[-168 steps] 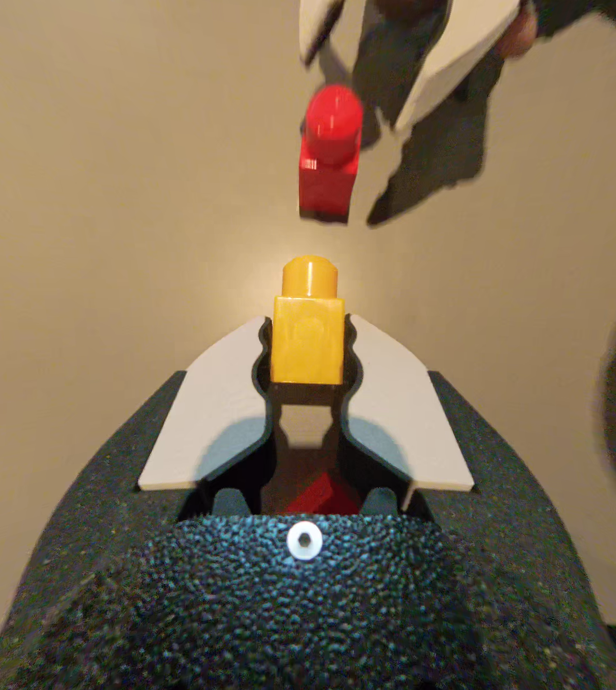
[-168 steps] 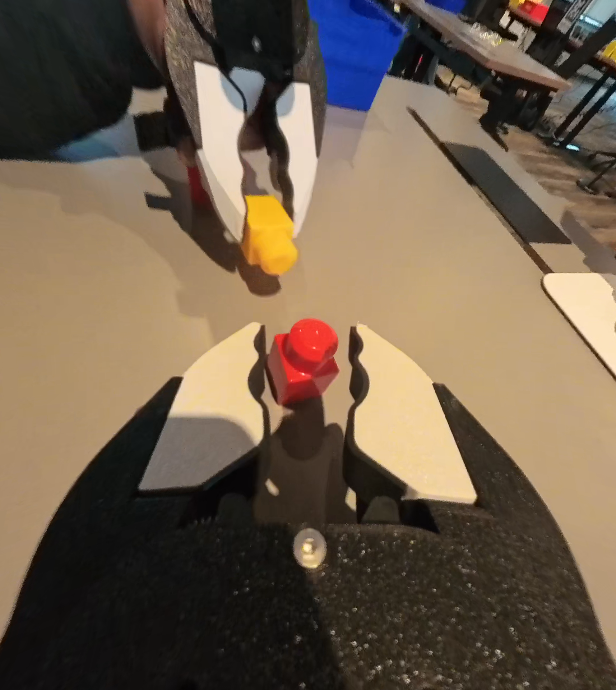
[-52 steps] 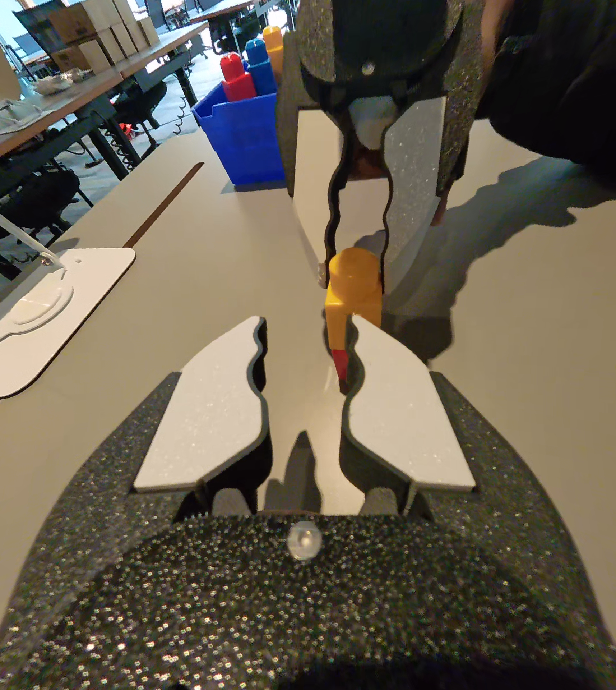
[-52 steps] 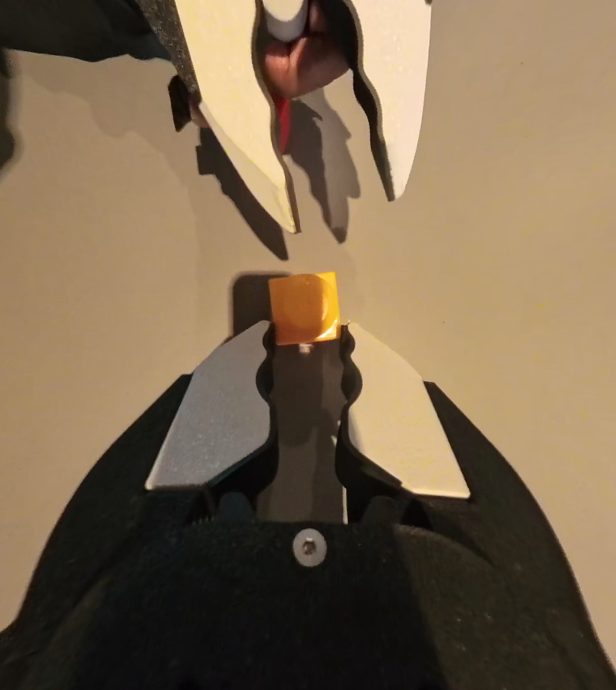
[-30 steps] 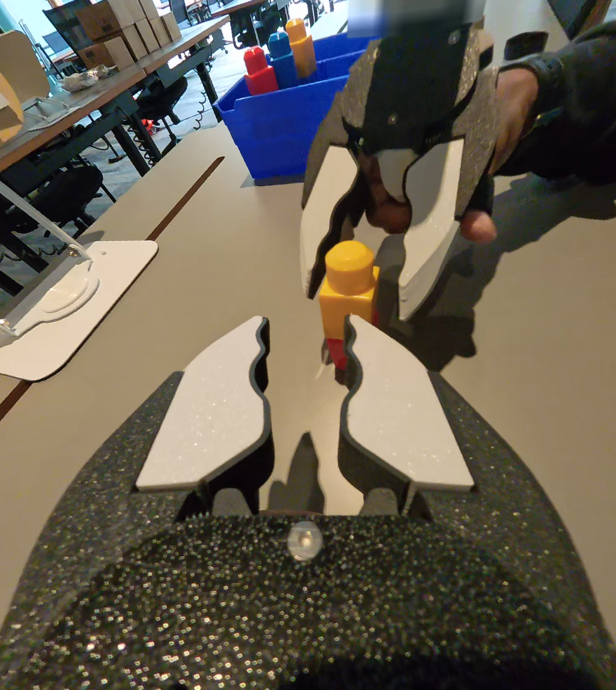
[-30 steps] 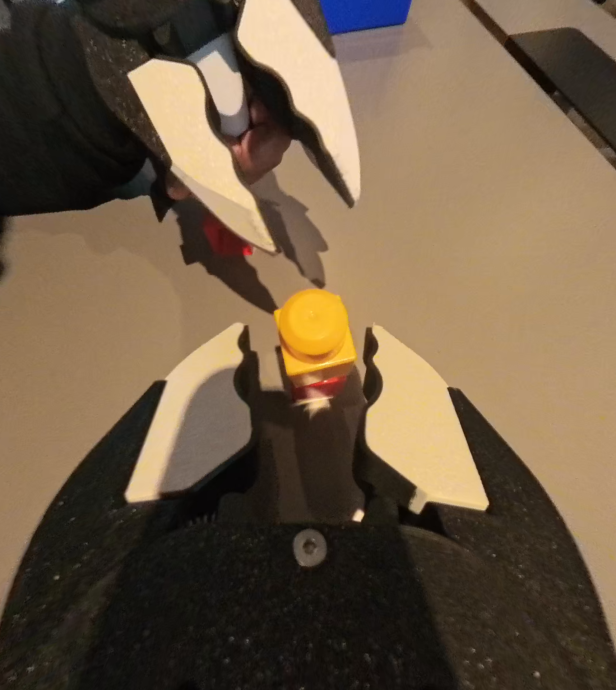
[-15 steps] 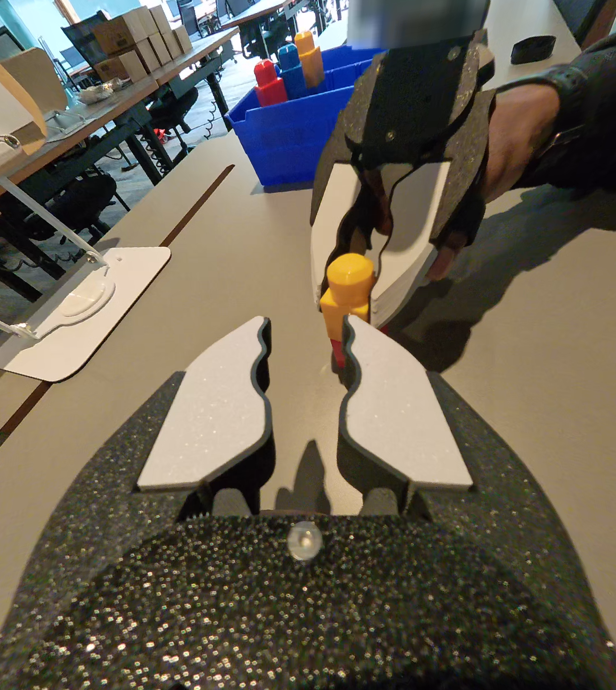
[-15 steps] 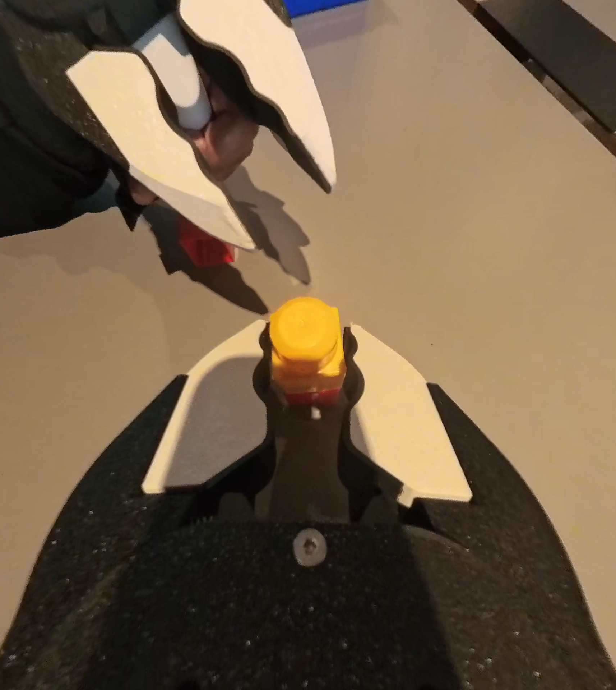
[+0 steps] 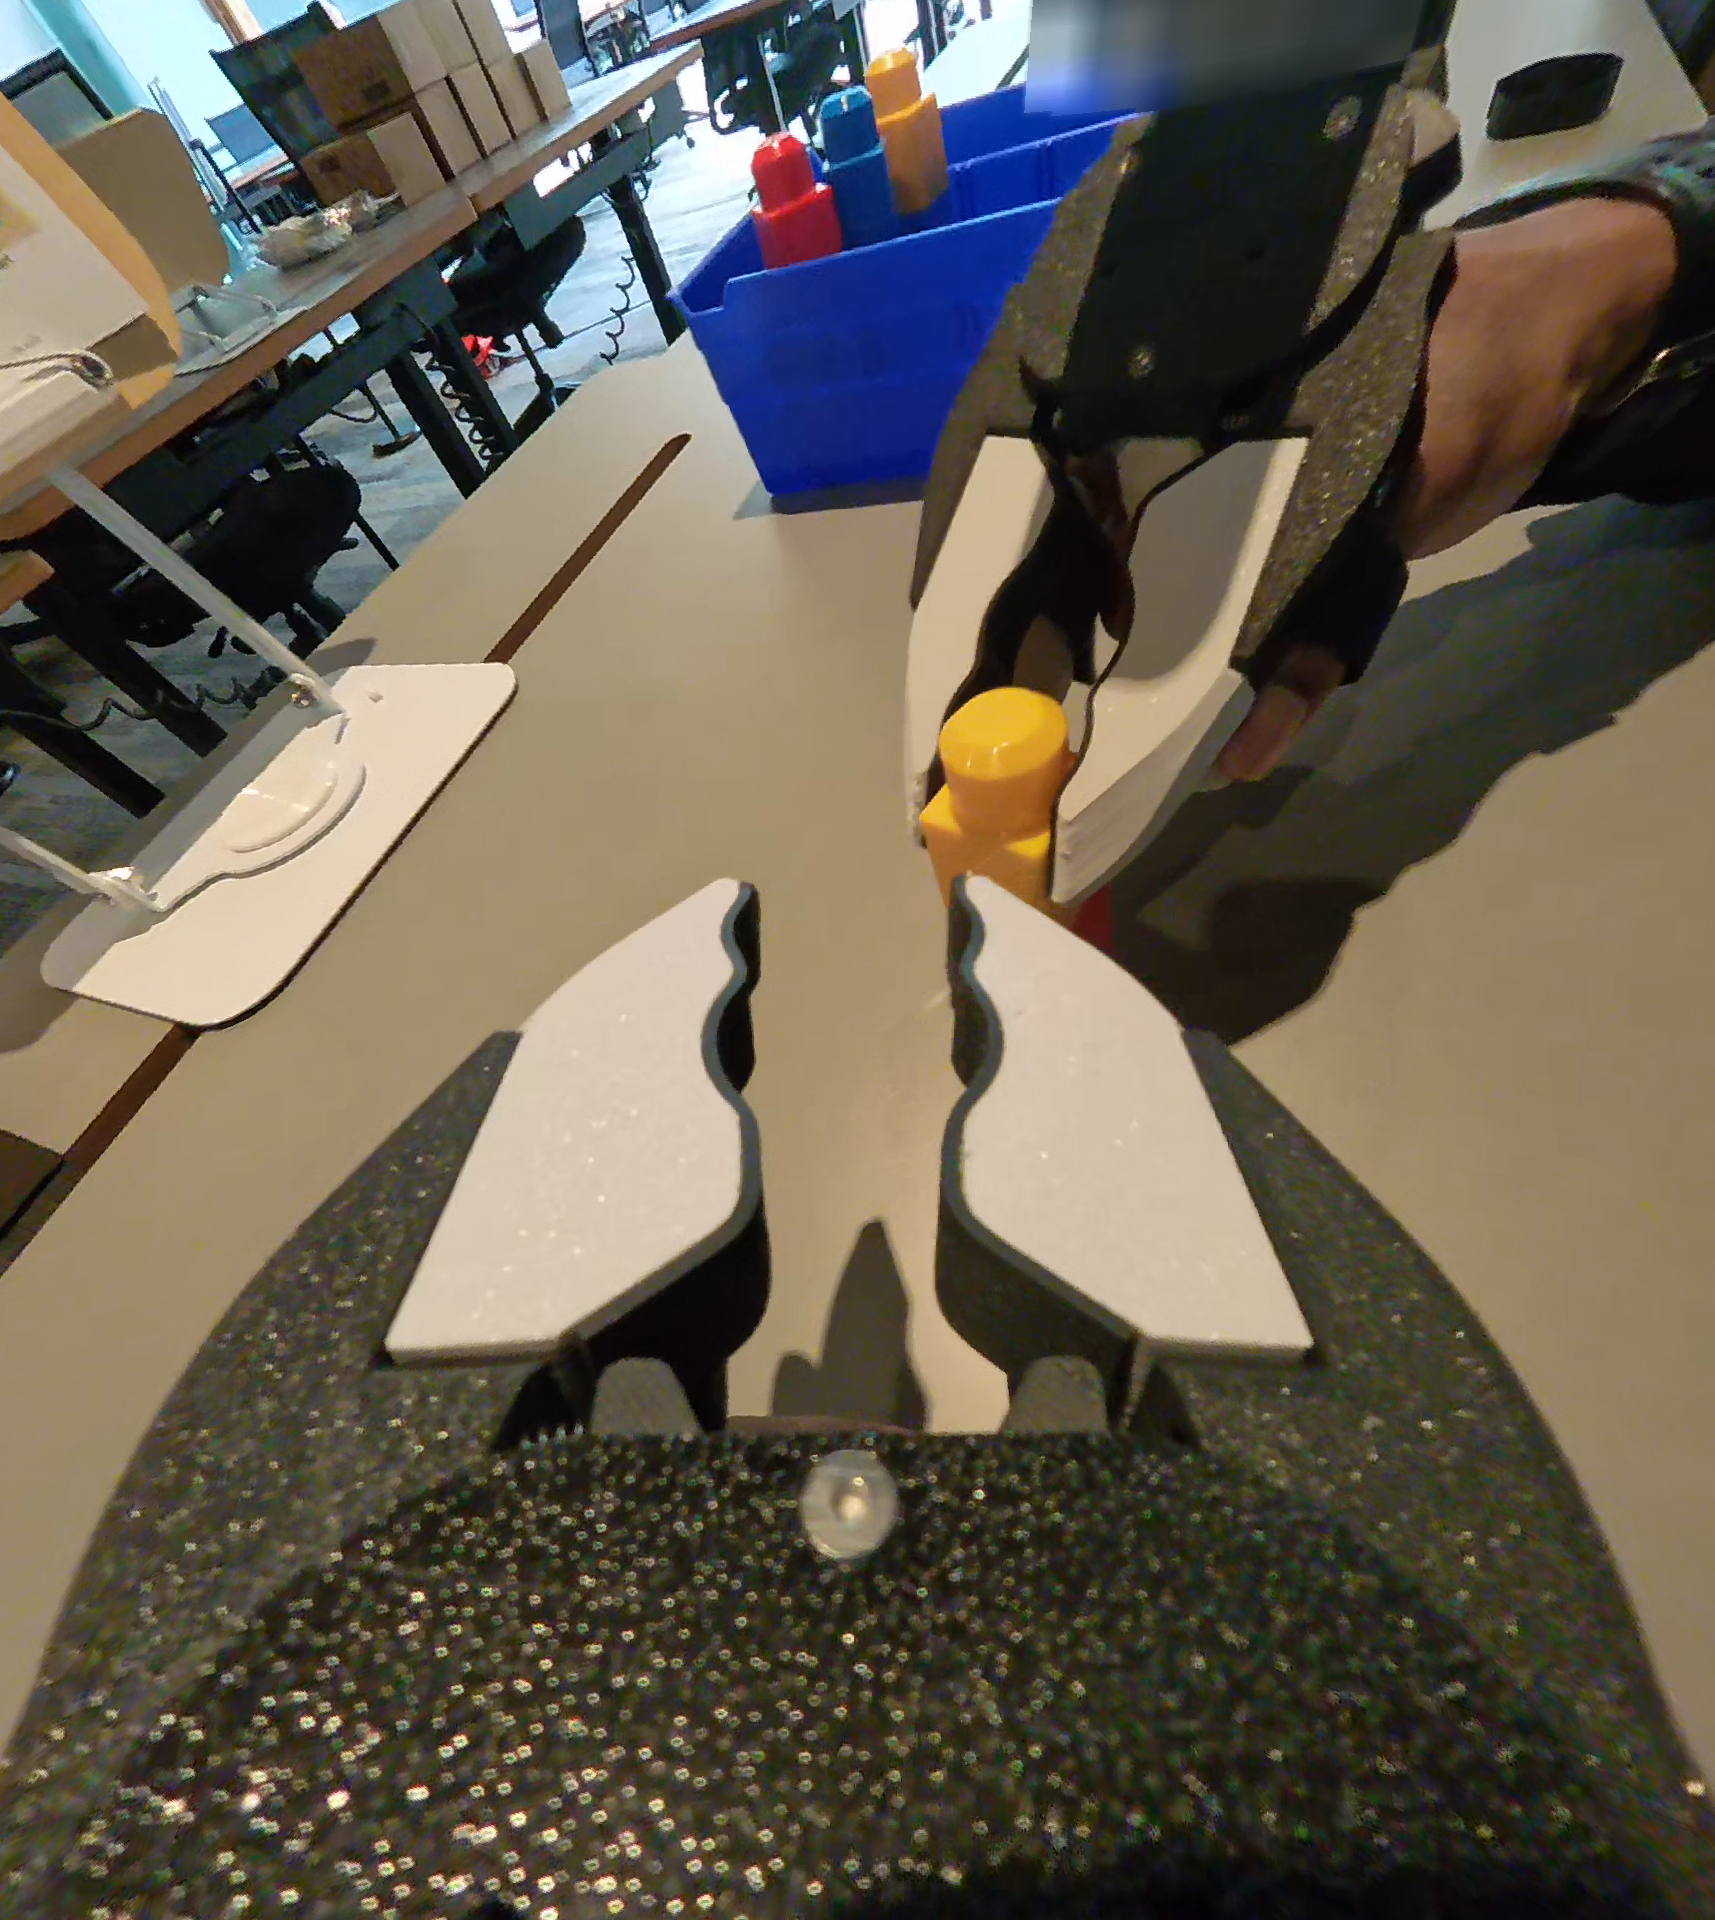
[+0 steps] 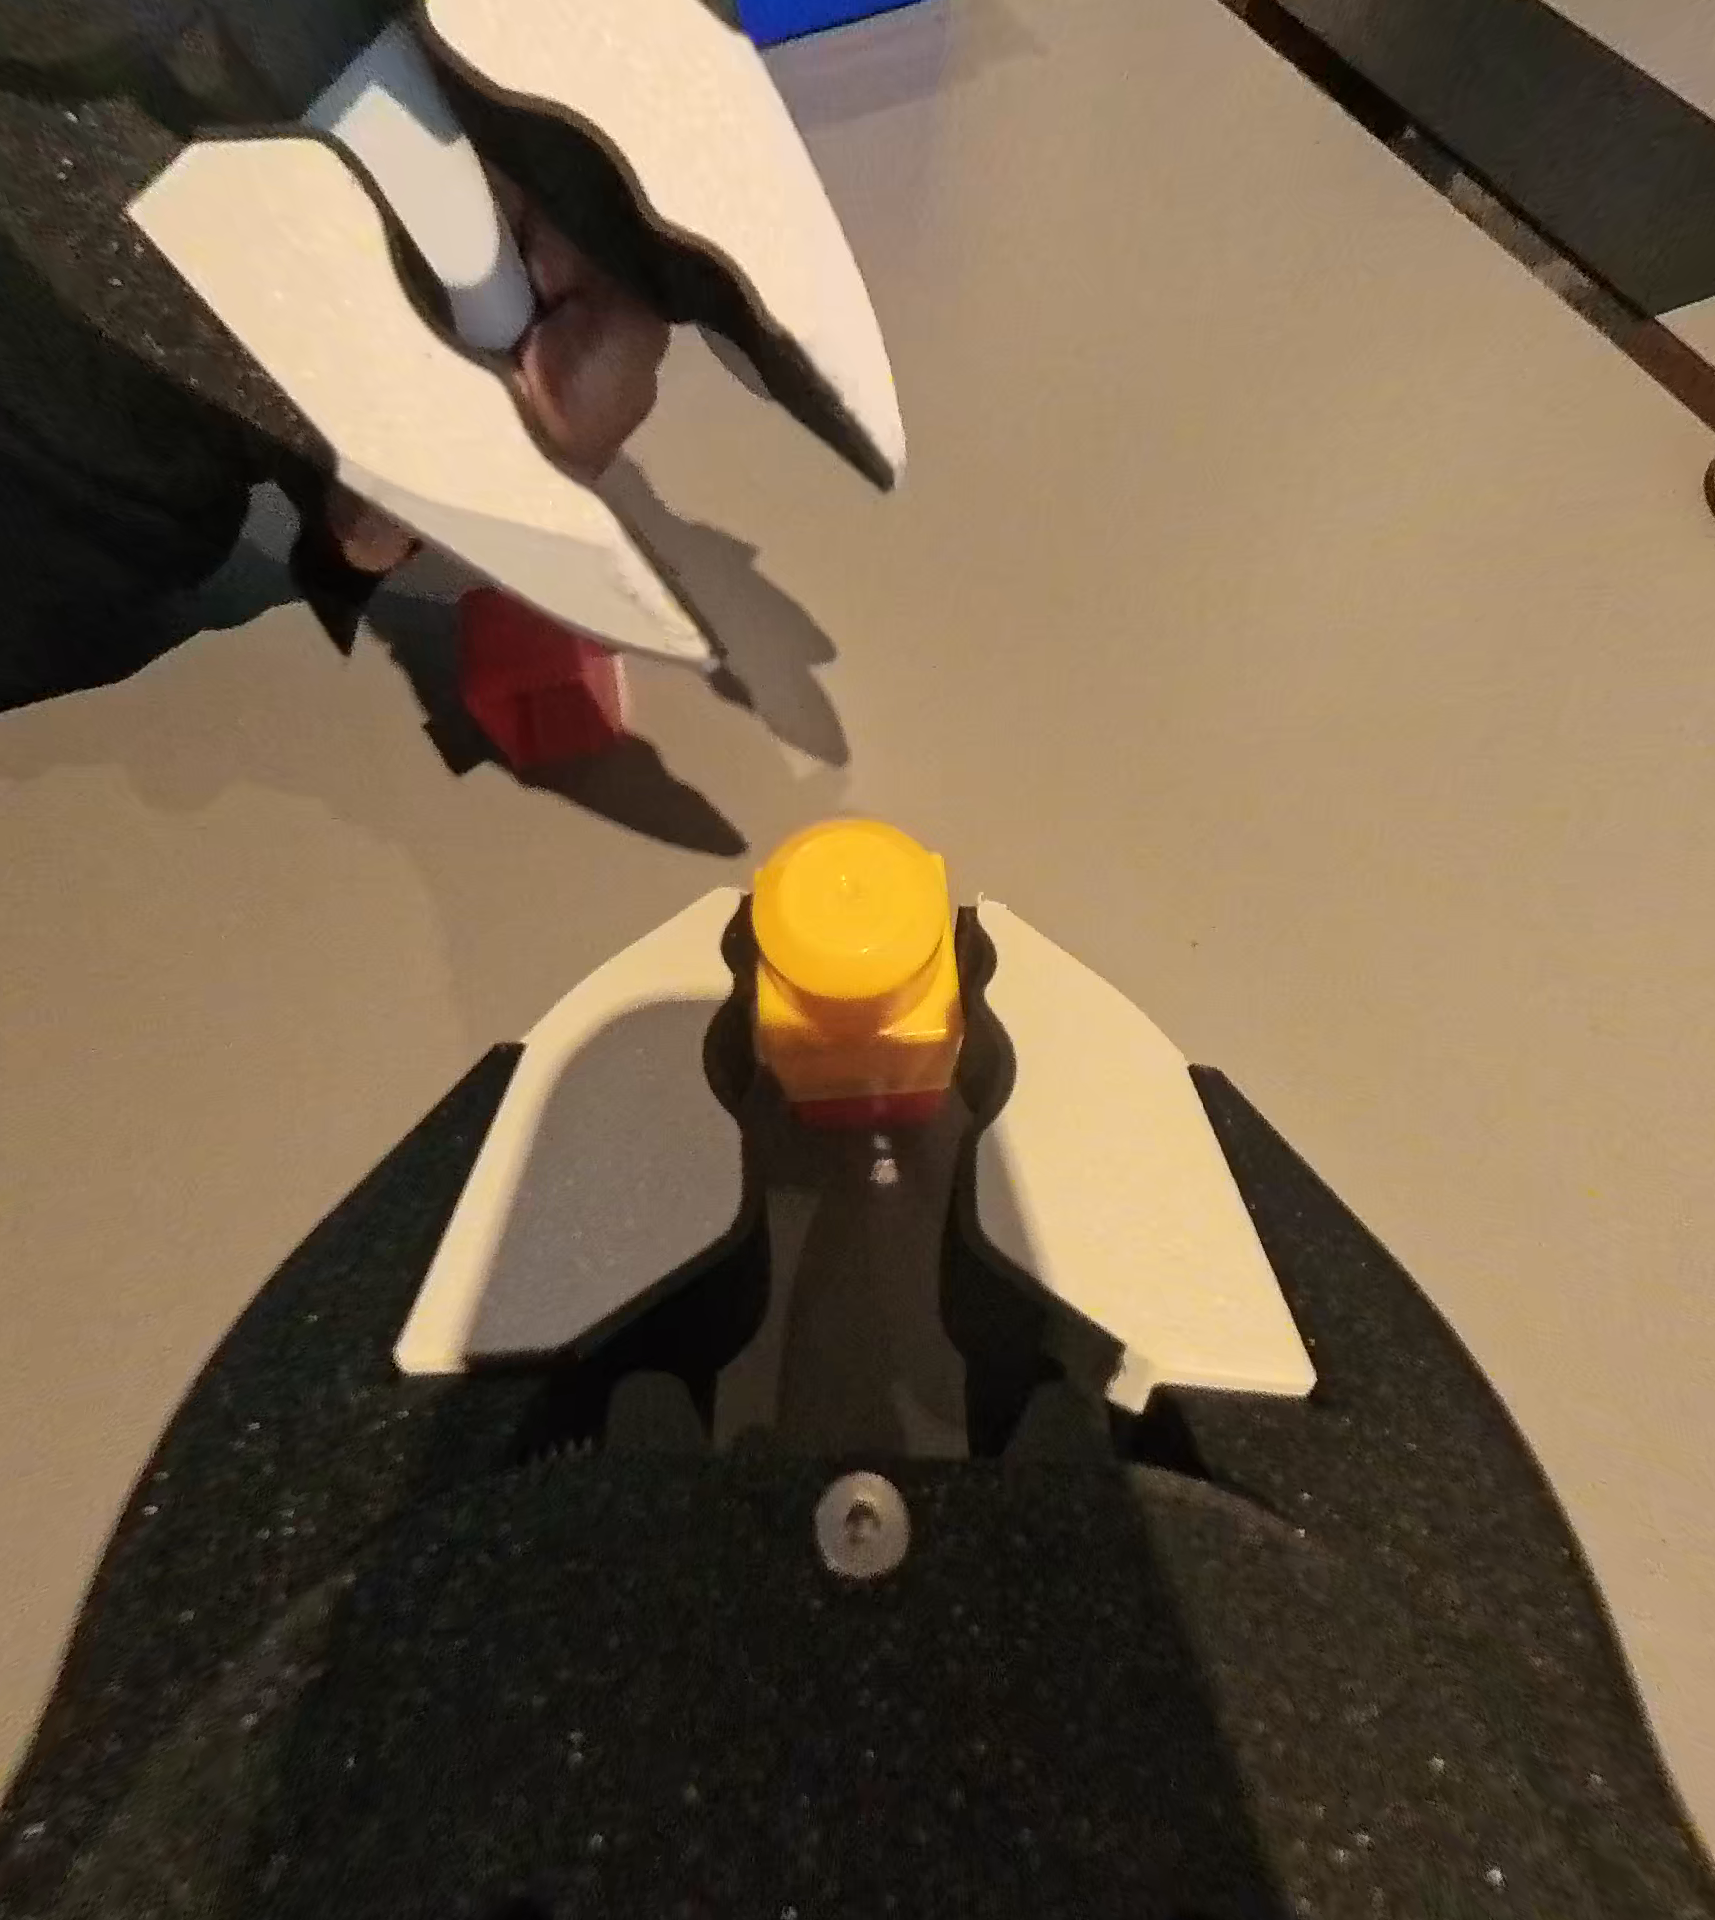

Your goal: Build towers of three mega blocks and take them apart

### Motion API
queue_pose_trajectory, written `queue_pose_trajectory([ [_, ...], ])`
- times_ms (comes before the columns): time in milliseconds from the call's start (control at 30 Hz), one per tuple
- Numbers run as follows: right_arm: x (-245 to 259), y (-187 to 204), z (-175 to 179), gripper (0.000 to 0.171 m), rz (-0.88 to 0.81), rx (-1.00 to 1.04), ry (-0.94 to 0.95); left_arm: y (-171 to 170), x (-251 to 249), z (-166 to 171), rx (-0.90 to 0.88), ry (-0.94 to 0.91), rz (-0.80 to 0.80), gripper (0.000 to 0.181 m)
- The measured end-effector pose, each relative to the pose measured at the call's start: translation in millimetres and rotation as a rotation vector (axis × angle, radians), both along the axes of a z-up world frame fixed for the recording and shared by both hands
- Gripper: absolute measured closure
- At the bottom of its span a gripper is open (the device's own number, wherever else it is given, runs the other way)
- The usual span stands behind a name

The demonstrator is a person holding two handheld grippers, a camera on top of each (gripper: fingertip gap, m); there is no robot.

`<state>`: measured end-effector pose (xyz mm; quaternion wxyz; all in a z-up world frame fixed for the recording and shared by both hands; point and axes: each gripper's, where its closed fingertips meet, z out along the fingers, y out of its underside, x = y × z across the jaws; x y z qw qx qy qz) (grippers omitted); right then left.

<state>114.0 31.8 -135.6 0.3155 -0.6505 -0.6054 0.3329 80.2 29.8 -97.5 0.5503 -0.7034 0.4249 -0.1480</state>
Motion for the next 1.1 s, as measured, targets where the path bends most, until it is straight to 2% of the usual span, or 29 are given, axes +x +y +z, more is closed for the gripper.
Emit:
queue_pose_trajectory([
  [200,-1,0,2,0.133,0.013,-0.028,0.079,-1,-25,-1,-0.015,0.030,0.005,0.143],
  [300,-1,0,2,0.133,0.018,-0.048,0.131,-9,-37,-9,-0.079,0.016,-0.041,0.136],
  [433,0,-2,-2,0.133,0.046,-0.037,0.128,-41,-49,-35,-0.260,0.055,-0.177,0.124],
  [567,-1,-4,-5,0.133,0.054,-0.022,0.114,-86,-57,-60,-0.462,0.123,-0.307,0.127],
  [767,-2,-4,-9,0.132,0.051,-0.025,0.104,-86,-68,-96,-0.532,0.310,-0.251,0.144],
  [900,-1,-2,-9,0.133,0.045,-0.010,0.096,-76,-76,-98,-0.508,0.372,-0.196,0.146],
  [1000,0,-2,-9,0.133,0.044,0.009,0.085,-81,-76,-91,-0.533,0.386,-0.193,0.145],
  [1100,0,-2,-9,0.133,0.045,0.027,0.076,-86,-85,-90,-0.563,0.566,-0.126,0.145],
])
